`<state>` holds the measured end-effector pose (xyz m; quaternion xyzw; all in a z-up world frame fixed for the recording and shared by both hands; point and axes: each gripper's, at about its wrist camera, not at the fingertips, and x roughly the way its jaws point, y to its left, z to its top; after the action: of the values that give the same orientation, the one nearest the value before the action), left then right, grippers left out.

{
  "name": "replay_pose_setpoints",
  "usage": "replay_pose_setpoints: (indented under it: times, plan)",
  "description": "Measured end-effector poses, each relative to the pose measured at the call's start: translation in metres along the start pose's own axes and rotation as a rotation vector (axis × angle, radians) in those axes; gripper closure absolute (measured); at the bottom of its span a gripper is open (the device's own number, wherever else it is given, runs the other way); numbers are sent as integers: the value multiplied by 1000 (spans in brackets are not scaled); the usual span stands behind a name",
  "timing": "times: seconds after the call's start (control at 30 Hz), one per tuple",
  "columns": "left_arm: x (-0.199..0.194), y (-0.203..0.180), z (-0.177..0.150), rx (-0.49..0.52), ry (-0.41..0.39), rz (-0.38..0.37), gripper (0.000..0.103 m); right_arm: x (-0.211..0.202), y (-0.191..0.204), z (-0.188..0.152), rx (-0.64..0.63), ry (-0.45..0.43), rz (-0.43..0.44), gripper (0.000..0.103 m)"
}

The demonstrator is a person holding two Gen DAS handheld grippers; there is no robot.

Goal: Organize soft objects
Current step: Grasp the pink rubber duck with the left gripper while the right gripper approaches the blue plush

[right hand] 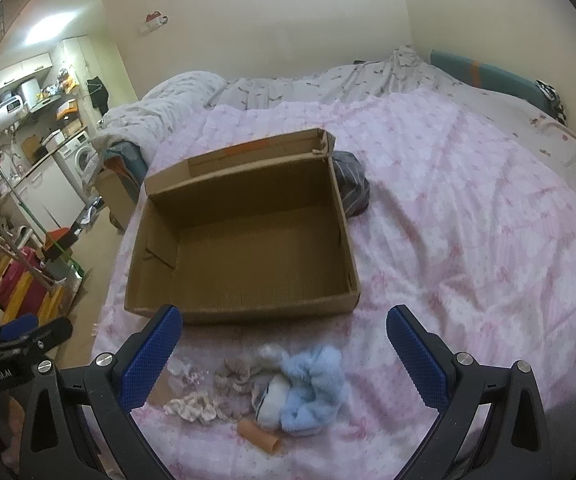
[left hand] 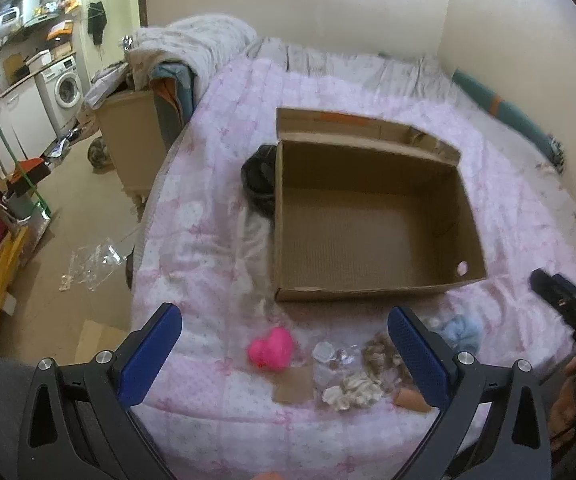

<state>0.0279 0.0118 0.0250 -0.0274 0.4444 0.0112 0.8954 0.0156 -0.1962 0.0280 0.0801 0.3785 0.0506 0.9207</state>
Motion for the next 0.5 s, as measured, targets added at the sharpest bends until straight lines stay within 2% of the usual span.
replay_pose_setpoints:
  times: [0.1, 0.2, 0.37, 0.5]
  plan:
    - [14, 9, 11, -29, 85, -24, 0, 6, -5, 12, -19, 37, 23, 0]
    - [28, 14, 17, -17, 132, 26, 0, 14, -13, 16, -21, 70, 22, 0]
    - [55, 26, 21, -32, 193, 75, 0, 34, -35, 7, 36, 128, -1, 0]
    - [82, 41, 17, -75, 250, 57, 1, 46, -49, -2, 95, 180, -38, 0]
